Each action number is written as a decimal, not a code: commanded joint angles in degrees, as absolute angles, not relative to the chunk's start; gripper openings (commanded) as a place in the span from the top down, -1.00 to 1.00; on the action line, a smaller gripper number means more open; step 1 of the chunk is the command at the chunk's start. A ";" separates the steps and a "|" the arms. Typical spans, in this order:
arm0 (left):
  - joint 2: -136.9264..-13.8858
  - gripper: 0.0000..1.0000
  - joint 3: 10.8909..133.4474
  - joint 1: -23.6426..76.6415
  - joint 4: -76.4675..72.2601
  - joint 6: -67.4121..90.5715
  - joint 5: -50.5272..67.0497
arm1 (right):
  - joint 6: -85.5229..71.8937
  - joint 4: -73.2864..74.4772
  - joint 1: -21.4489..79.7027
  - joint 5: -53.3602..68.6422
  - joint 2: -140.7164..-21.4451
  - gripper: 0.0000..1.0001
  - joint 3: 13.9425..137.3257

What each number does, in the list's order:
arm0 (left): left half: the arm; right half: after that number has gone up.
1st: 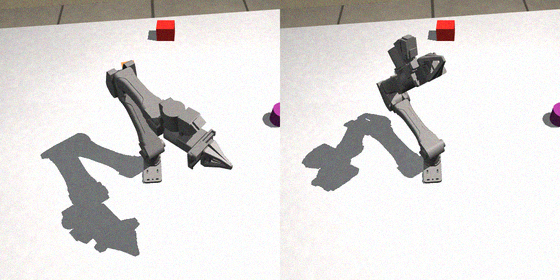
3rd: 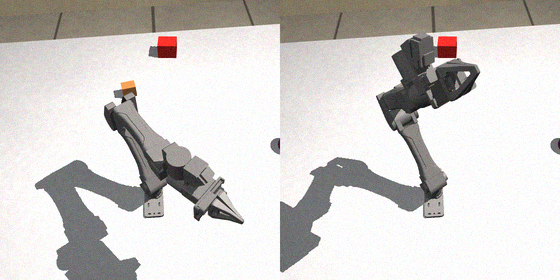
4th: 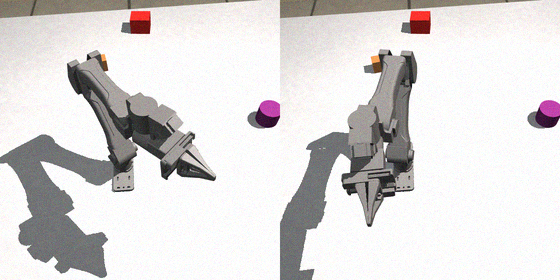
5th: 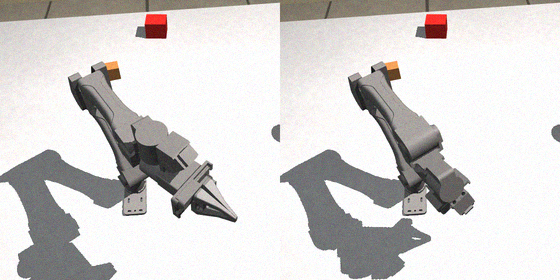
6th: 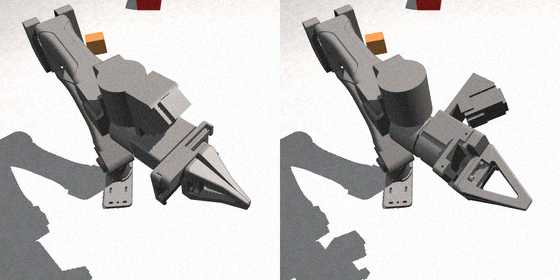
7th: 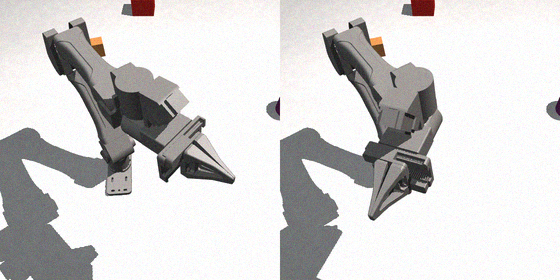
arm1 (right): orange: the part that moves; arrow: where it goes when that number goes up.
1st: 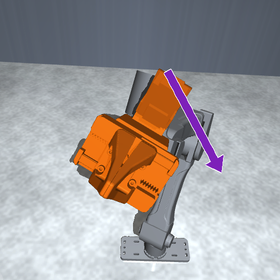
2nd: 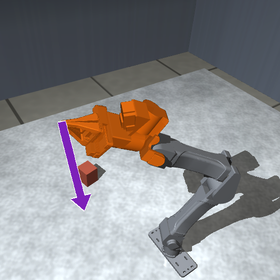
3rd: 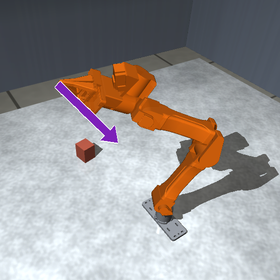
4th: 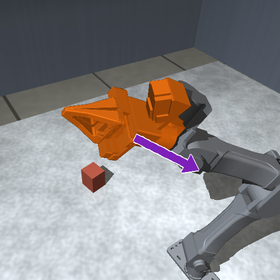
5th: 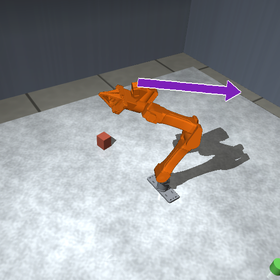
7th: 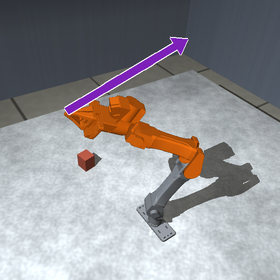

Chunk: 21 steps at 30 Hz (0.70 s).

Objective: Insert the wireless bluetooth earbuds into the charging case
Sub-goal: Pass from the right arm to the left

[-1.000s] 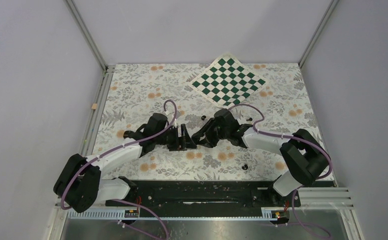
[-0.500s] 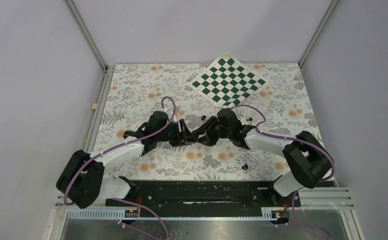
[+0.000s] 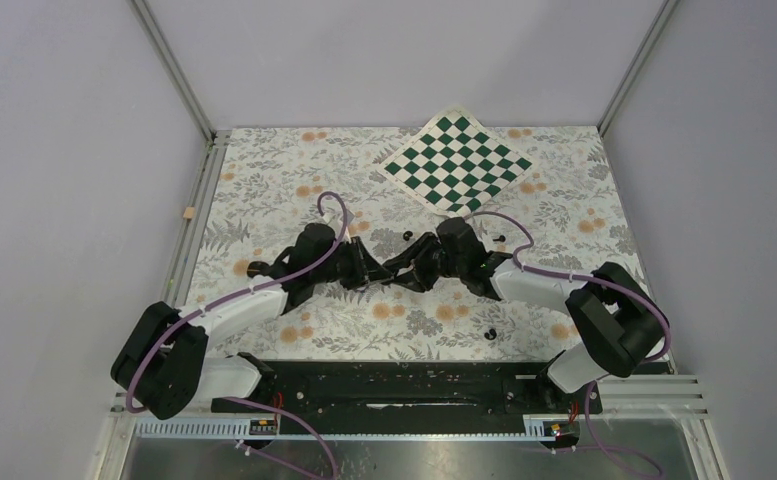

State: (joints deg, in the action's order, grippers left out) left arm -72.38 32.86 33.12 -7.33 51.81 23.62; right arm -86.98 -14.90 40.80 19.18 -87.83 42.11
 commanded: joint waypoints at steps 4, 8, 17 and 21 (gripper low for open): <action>-71.34 1.00 34.66 33.08 -10.40 52.18 23.96 | -87.72 -22.58 39.74 20.15 -83.36 -0.47 38.51; -70.17 1.00 34.30 32.09 -13.49 55.05 28.07 | -85.67 -29.91 36.63 21.75 -79.77 -0.56 34.68; -68.44 1.00 35.50 28.35 -25.42 66.28 38.78 | -75.13 -39.84 34.32 10.22 -61.44 -0.38 22.41; -68.12 1.00 35.66 28.32 -33.06 72.14 40.88 | -70.39 -49.84 34.37 9.51 -59.67 -0.37 20.55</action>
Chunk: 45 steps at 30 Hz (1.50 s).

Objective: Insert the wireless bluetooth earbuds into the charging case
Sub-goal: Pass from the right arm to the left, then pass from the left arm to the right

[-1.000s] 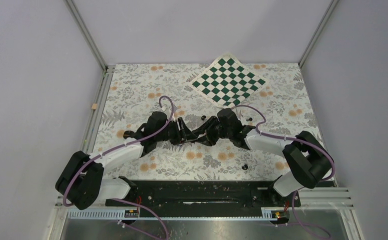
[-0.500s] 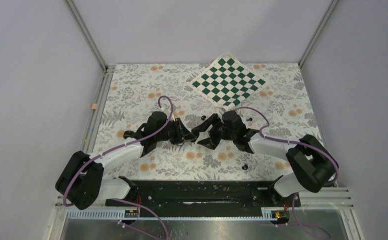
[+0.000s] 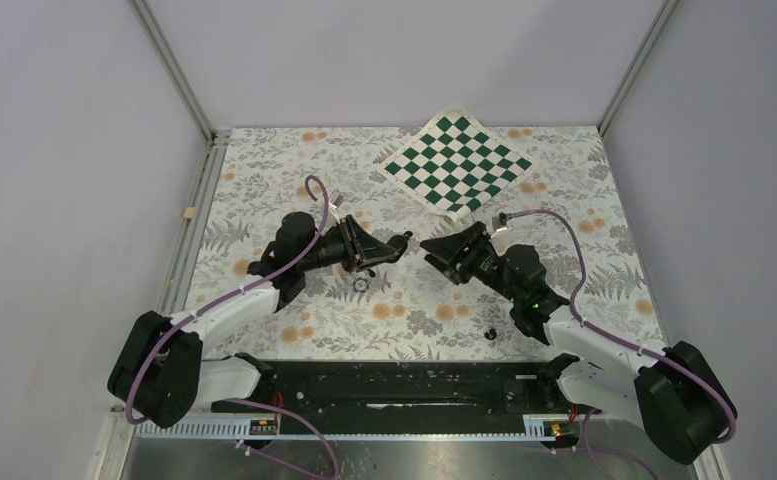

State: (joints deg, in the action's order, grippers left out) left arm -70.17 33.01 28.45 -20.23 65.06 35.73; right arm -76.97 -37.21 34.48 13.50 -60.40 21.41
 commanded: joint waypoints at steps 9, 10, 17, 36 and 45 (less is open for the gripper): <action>-68.10 1.00 36.95 28.30 -37.56 75.13 42.29 | -72.72 -66.05 34.71 16.29 -68.67 -0.37 23.71; -68.01 1.00 36.95 28.30 -37.97 75.45 42.42 | -72.59 -65.99 34.72 16.60 -69.25 -0.35 24.10; -68.34 1.00 37.72 28.31 -37.33 75.36 42.81 | -70.73 -66.45 36.44 18.26 -70.89 -0.33 26.61; -68.12 1.00 37.23 28.30 -38.52 76.16 43.30 | -74.53 -71.40 36.95 19.76 -77.06 0.47 28.86; -61.58 -0.97 42.74 26.33 -13.05 61.19 41.29 | -74.37 -65.15 33.77 28.03 -75.87 1.00 29.40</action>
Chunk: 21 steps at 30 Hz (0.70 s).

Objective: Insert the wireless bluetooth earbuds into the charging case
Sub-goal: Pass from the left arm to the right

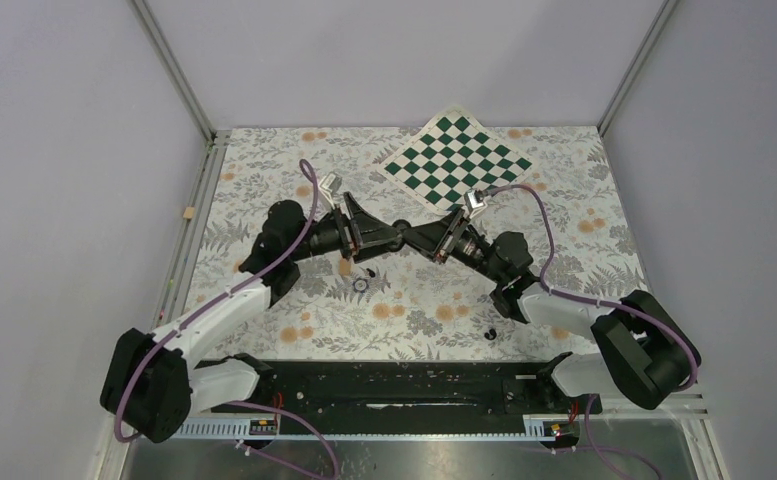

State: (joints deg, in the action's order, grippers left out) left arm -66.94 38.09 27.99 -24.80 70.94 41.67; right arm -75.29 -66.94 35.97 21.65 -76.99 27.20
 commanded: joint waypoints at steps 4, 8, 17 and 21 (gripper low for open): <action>-59.17 -0.87 42.04 22.54 -10.07 58.65 45.35 | -73.16 -62.80 31.40 38.84 -76.42 1.00 30.41; -60.33 -0.59 44.31 22.22 -5.11 52.69 49.59 | -72.95 -63.36 31.20 45.82 -77.79 1.00 30.76; -62.50 -0.24 44.47 22.92 -1.73 48.32 51.79 | -74.88 -66.10 31.20 48.88 -78.92 1.00 31.52; -63.55 -0.21 38.61 23.72 -19.20 59.70 56.05 | -75.47 -66.68 31.20 49.05 -79.41 1.00 32.11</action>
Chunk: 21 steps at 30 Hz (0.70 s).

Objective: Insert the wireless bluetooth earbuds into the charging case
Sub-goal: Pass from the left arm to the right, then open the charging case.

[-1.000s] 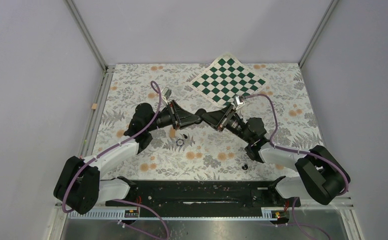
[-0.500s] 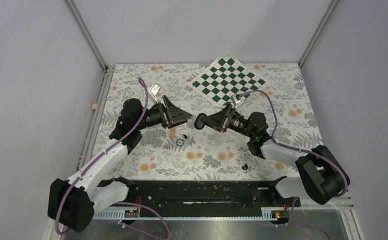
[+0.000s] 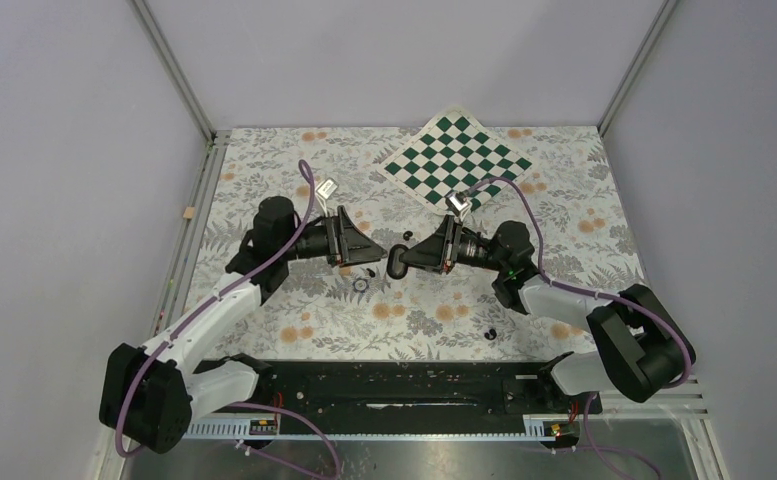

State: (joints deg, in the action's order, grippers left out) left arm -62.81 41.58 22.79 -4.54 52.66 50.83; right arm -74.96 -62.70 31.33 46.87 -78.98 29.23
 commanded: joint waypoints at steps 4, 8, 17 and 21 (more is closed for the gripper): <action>-64.19 -0.07 38.75 26.10 -20.30 60.01 54.85 | -75.50 -66.31 31.27 49.24 -79.53 1.00 32.37; -65.31 -0.02 40.10 27.46 -19.48 60.05 53.93 | -75.71 -66.61 31.27 49.34 -79.79 1.00 32.46; -65.98 0.49 39.89 28.43 -20.48 61.35 52.65 | -76.03 -67.21 31.26 50.13 -79.87 1.00 32.58; -65.32 0.64 40.00 28.41 -19.98 61.26 52.50 | -76.07 -67.72 31.28 51.21 -80.74 1.00 32.52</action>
